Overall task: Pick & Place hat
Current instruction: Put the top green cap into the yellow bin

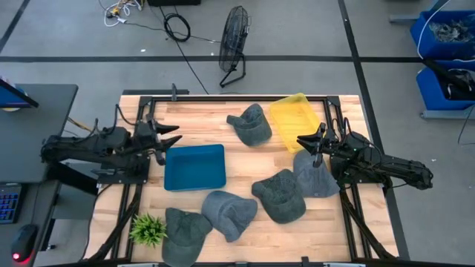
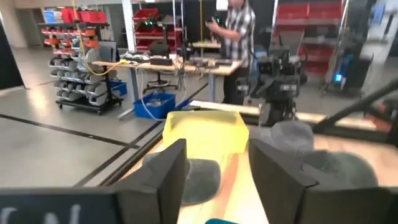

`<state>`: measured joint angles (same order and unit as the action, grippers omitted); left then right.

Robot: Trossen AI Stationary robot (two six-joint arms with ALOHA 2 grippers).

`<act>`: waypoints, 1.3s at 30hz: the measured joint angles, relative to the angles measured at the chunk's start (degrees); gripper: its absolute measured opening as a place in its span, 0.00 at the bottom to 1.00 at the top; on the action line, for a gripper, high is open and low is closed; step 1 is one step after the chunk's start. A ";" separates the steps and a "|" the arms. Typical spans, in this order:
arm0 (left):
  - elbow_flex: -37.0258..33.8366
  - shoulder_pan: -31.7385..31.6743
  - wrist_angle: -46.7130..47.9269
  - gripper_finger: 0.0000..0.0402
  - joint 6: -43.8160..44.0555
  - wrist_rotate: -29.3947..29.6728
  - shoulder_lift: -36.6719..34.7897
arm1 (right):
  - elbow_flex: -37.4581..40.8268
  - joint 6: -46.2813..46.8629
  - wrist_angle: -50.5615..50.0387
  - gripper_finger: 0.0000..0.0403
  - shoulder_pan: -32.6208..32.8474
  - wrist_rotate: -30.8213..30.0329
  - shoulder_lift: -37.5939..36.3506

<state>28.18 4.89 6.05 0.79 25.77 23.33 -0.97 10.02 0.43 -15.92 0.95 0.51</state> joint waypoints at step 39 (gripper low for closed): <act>4.15 -4.22 -9.41 0.50 4.83 2.77 17.24 | -7.76 -21.04 21.81 0.21 -0.02 -6.68 15.03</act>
<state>32.34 0.66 -3.35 5.63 28.55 40.57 -8.73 -11.02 22.24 -15.94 -5.73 15.54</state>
